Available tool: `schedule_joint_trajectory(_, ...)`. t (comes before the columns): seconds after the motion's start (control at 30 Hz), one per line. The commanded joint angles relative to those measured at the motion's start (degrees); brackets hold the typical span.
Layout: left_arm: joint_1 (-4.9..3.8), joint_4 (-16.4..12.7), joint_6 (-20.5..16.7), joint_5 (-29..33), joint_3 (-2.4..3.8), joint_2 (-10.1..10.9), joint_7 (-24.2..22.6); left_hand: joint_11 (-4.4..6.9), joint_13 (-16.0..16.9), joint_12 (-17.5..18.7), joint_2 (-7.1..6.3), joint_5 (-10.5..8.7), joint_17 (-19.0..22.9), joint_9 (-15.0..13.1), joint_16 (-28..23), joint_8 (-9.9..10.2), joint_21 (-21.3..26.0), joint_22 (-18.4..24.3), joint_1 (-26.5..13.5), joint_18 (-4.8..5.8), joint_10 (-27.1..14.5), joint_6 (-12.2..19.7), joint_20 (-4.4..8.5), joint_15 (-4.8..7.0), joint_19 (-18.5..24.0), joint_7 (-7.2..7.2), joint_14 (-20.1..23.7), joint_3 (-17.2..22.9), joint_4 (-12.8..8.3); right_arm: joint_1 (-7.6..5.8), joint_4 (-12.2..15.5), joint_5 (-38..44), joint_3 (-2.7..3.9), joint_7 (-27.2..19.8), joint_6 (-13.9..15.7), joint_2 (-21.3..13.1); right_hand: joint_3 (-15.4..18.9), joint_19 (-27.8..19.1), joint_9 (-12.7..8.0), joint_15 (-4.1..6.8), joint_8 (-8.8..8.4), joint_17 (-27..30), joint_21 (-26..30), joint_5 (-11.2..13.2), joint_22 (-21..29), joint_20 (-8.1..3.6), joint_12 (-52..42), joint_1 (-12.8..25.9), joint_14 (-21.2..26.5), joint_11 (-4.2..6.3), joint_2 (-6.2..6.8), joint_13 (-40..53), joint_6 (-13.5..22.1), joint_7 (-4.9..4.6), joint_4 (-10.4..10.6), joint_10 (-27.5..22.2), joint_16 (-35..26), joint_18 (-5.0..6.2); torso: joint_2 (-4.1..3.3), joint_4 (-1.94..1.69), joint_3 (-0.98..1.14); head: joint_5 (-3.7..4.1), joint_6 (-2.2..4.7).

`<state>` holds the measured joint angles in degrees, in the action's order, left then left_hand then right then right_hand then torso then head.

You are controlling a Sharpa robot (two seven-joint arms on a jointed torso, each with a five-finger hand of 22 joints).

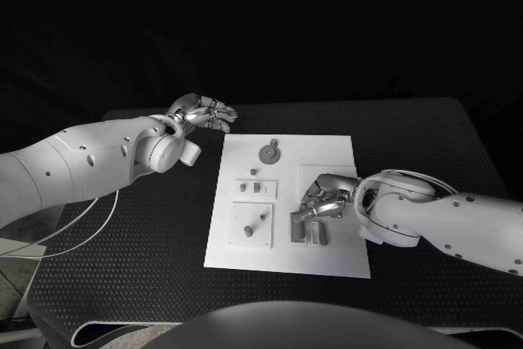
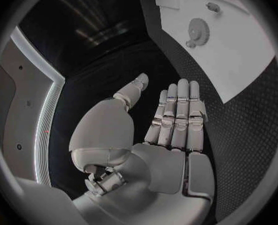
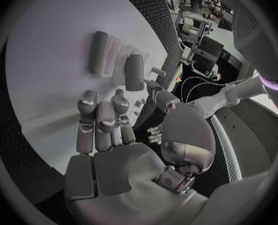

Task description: Assemble the parts on the task board

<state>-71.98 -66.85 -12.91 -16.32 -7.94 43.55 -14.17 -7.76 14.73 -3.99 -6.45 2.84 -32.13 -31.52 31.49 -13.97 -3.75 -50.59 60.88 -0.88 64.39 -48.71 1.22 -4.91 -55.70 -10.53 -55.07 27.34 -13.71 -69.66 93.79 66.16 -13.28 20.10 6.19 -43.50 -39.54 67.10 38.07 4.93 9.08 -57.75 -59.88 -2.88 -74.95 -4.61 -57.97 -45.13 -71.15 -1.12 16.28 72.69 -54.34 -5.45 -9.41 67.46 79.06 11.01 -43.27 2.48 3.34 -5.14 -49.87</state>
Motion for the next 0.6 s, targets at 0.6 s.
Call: schedule_joint_trajectory(0.6,-0.06,-0.06,0.84,-0.12,0.03,-0.09,-0.28,-0.25,-0.09,0.04,0.17,0.15,-0.15,0.10,-0.28,-0.38,-0.25,0.13,-0.69,-0.36,0.00,0.34,-0.36,0.10,0.09,-0.14,-0.39,-0.02,0.48,0.61,-0.75,-0.86,0.00,-1.24,-0.89,0.81,-1.49,-0.09,0.65,0.74,1.83,-0.32,-0.17,-0.16,-0.82,0.21,-1.26,-5.34,-0.27,0.68,-4.07,-0.41,-0.43,-1.44,-0.39,0.09,0.51,3.99,0.01,0.03,-0.06,-0.22,-0.13)
